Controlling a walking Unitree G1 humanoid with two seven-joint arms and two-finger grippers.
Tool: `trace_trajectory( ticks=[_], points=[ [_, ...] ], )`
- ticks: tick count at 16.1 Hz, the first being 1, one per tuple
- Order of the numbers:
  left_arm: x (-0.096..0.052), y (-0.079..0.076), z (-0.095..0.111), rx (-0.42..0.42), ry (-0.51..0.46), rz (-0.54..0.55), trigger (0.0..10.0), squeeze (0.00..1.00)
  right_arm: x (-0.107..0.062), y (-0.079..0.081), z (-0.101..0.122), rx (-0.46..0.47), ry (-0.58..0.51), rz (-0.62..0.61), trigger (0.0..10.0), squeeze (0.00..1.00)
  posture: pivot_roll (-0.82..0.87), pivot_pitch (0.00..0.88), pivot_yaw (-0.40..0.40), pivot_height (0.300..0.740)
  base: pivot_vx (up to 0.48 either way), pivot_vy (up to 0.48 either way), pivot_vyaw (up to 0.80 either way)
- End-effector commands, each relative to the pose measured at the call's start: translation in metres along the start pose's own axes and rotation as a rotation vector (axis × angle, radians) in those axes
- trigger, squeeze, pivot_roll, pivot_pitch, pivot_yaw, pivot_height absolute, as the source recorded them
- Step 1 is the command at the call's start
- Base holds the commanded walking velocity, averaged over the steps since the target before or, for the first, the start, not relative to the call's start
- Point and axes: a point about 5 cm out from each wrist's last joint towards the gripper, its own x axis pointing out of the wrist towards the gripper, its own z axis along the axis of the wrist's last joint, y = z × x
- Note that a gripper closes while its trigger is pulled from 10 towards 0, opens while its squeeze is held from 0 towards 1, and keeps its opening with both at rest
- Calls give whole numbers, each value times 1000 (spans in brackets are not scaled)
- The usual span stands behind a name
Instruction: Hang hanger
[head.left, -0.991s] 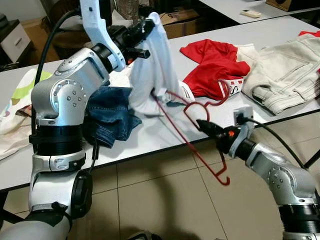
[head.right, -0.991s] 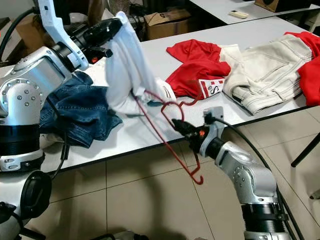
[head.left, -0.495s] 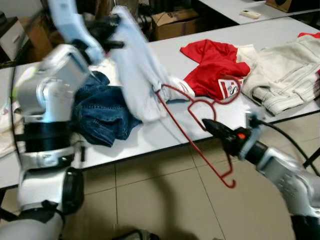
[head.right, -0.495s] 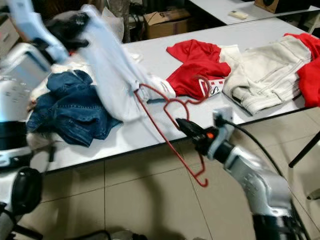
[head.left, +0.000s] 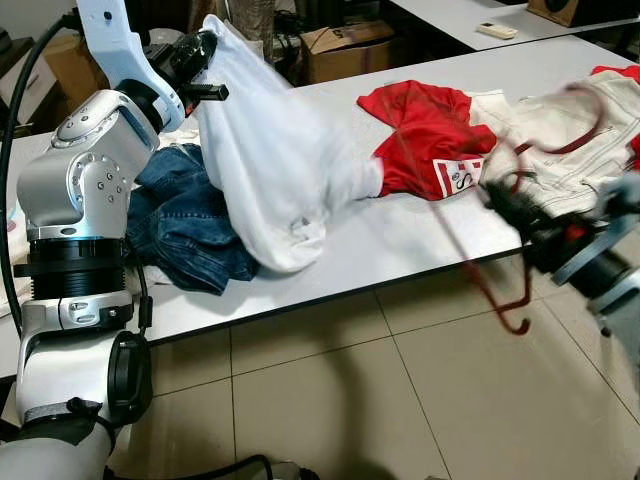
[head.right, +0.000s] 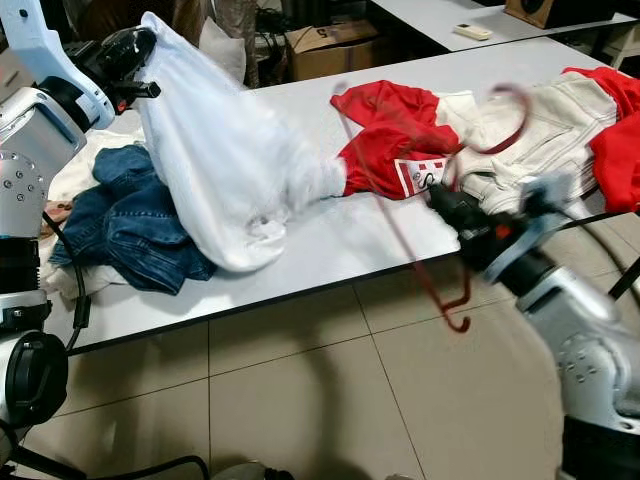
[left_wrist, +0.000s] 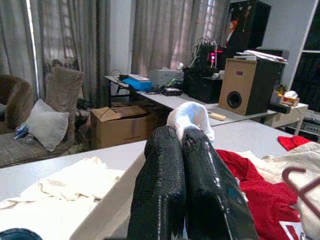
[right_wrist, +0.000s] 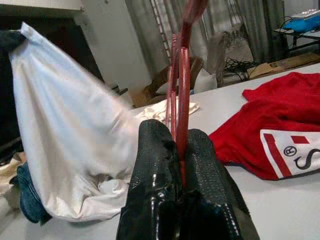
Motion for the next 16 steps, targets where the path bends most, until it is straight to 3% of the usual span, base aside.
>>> trace_trajectory(
  ticks=[1,4,6,8,9,10,11,12,13,14,16],
  points=[
    [-1,-1,3,22,-9,-13,0,0,3,5,8,-11,-21,33,10000,0,-144,0,138,740,0,0,0],
    [-5,-5,0,39,11,-68,0,0,3,4,20,-23,-42,42,10000,0,-138,0,126,740,0,0,0],
    [-6,-2,-7,23,30,-53,0,0,-2,8,15,-19,12,87,10000,0,-131,0,118,740,0,0,0],
    [-6,22,-32,-62,59,145,0,0,-12,20,-10,1,154,161,10000,0,-127,0,119,740,0,0,0],
    [-10,41,-45,-115,59,309,0,0,-15,25,-18,15,186,178,10000,0,-126,0,122,740,0,0,0],
    [-14,52,-54,-140,70,402,0,0,-16,27,-21,23,193,178,10000,0,-126,0,123,740,0,0,0],
    [-29,77,-89,-95,190,564,10000,0,-16,29,-29,48,194,156,10000,0,-127,0,130,740,0,0,0],
    [-31,79,-96,-91,218,564,10000,0,-16,30,-30,50,196,153,10000,0,-129,0,132,740,0,0,0],
    [-37,82,-111,20,317,524,10000,1000,-16,33,-35,55,210,150,10000,0,-136,0,141,740,0,0,0],
    [-42,88,-113,141,369,507,10000,1000,-19,37,-40,51,231,154,10000,0,-139,0,146,740,0,0,0],
    [-43,95,-102,232,359,489,10000,1000,-24,38,-44,46,258,151,10000,0,-143,0,147,740,0,0,0]
  ],
)
